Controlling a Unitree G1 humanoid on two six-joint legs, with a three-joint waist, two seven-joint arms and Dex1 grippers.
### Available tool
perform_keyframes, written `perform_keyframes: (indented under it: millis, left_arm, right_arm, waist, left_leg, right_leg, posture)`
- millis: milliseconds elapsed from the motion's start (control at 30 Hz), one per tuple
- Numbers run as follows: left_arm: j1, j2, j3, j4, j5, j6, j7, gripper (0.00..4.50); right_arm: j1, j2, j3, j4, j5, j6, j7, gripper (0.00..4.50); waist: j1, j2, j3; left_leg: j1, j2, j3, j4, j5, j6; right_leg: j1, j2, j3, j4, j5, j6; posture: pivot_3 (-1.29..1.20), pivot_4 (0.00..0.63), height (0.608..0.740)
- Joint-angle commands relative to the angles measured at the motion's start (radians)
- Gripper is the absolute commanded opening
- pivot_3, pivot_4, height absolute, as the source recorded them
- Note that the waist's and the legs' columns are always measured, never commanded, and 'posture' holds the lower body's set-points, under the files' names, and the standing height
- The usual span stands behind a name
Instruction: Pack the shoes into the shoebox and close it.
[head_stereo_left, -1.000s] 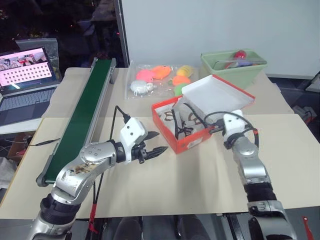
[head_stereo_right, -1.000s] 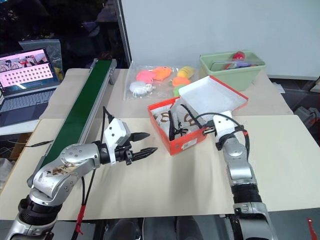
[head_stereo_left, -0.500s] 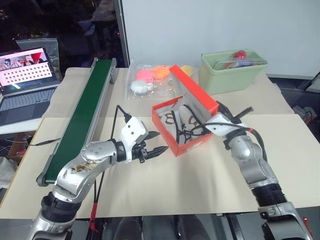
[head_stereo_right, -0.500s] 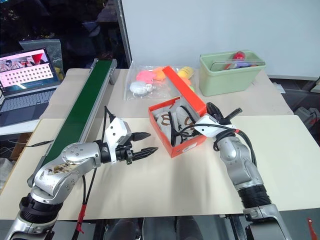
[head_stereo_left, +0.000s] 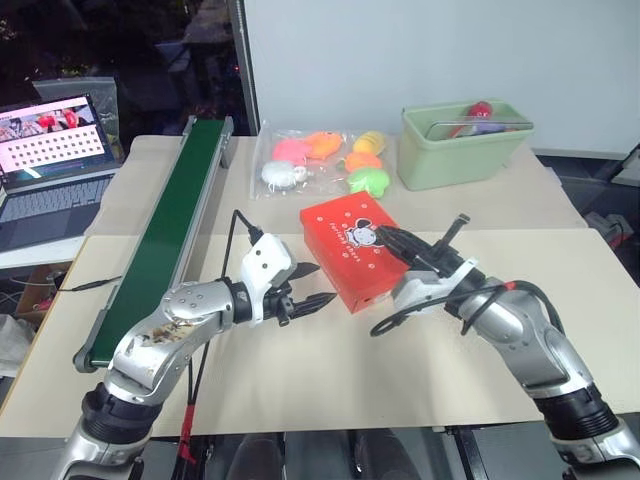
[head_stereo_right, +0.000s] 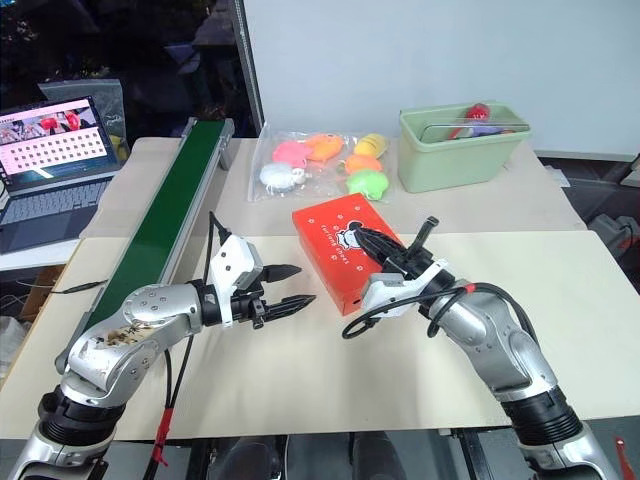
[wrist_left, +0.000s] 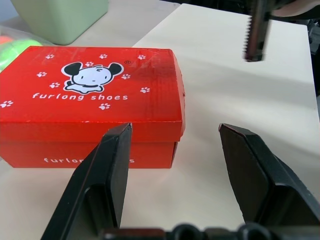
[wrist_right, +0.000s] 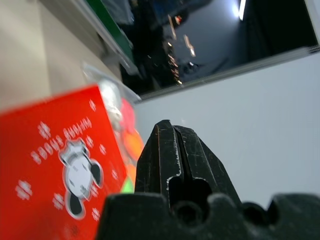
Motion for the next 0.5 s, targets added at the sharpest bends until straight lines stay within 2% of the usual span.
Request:
perform_keyframes:
  millis: [33,133,200,333,500]
  left_arm:
    - [-0.004,-0.007,0.004,-0.026,0.003,-0.008,0.005,2.93]
    - [-0.003,-0.012,0.008,-0.026,0.006,-0.008,0.016,2.93]
    - [-0.002,-0.012,0.011,-0.026,0.007,-0.009,0.019,2.93]
    - [0.001,-0.003,0.023,-0.025,0.013,-0.019,0.026,2.93]
    - [0.006,0.006,0.032,-0.029,0.014,-0.017,0.026,2.93]
  right_arm:
    - [-0.153,0.143,-0.072,-0.05,0.272,0.439,0.106,0.04]
    - [-0.273,0.294,-0.145,0.01,0.448,0.823,0.094,0.04]
    - [-0.326,0.336,-0.171,0.083,0.469,0.932,0.067,0.04]
    - [-0.346,0.343,-0.1,0.194,0.463,0.973,0.105,0.04]
    - [-0.342,0.343,-0.035,0.268,0.459,0.99,0.141,0.04]
  waist:
    - [-0.006,0.0,0.0]
    - [-0.001,0.0,0.0]
    - [0.002,0.0,0.0]
    - [0.014,0.0,0.0]
    - [0.006,0.0,0.0]
  left_leg:
    - [0.001,0.001,0.001,0.0,0.0,0.0]
    - [0.003,0.002,-0.001,0.0,0.0,0.0]
    - [0.003,0.002,-0.001,0.0,0.0,0.0]
    - [-0.002,0.0,-0.001,0.0,0.0,0.0]
    - [-0.005,0.0,-0.001,-0.001,0.0,0.0]
  right_leg:
    - [0.0,0.0,0.001,0.0,0.001,-0.001]
    - [0.001,0.001,0.0,0.002,0.001,-0.002]
    - [0.001,0.002,-0.001,0.002,0.001,-0.002]
    - [-0.002,0.0,-0.002,0.0,0.0,-0.001]
    - [-0.005,0.0,-0.002,0.0,0.0,-0.001]
  posture:
    - [0.0,0.15,0.729]
    - [0.0,0.15,0.729]
    - [0.0,0.15,0.729]
    - [0.0,0.15,0.729]
    - [0.0,0.15,0.729]
